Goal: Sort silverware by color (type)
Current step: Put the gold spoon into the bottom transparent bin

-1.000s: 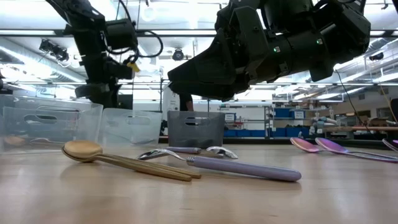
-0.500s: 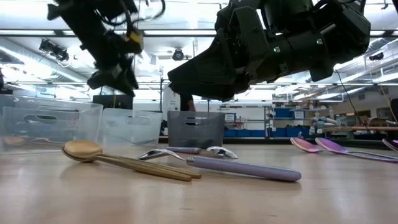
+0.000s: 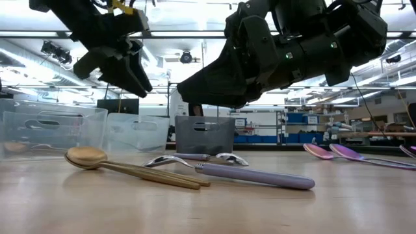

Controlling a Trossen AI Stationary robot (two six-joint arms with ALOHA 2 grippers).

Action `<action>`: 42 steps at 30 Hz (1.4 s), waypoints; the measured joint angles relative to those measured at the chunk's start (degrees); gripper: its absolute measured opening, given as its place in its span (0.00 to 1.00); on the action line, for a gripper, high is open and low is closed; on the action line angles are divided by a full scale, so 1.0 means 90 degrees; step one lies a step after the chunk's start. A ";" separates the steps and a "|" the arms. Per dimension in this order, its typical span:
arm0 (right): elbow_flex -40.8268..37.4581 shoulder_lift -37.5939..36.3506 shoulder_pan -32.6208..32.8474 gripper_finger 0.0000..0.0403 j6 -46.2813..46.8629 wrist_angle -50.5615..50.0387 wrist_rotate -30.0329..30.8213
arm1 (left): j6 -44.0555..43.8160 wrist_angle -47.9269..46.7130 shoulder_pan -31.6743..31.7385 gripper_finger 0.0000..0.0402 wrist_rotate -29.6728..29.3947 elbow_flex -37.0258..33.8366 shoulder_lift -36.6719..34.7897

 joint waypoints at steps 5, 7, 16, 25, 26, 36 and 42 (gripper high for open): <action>0.0005 0.0000 -0.0005 0.58 0.0001 -0.0083 0.0005 | -0.0319 0.0020 -0.0306 0.47 0.0073 0.0000 0.0472; 0.0005 0.0000 -0.0005 0.57 0.0001 -0.0096 0.0005 | -0.0458 -0.0005 -0.0375 0.47 0.0164 -0.0002 0.0675; 0.0008 -0.0144 -0.0010 0.56 0.0002 -0.0585 0.0345 | -0.0717 -0.0665 -0.0430 0.47 0.0817 0.0811 0.1644; 0.0008 -0.0194 -0.0032 0.54 0.0096 -0.0909 0.0792 | -0.0772 -0.1648 -0.0430 0.47 0.1895 0.1666 0.2406; 0.0008 -0.0194 -0.0037 0.54 0.0099 -0.0928 0.0792 | -0.0772 -0.1799 -0.0430 0.47 0.1993 0.1740 0.2503; 0.0005 -0.0194 -0.0049 0.53 0.0147 -0.0978 0.0784 | -0.0913 -0.2137 -0.0437 0.47 0.2531 0.1960 0.2782; 0.0005 -0.0194 -0.0049 0.53 0.0149 -0.0947 0.0776 | -0.1113 -0.2115 -0.0469 0.47 0.2978 0.1960 0.2795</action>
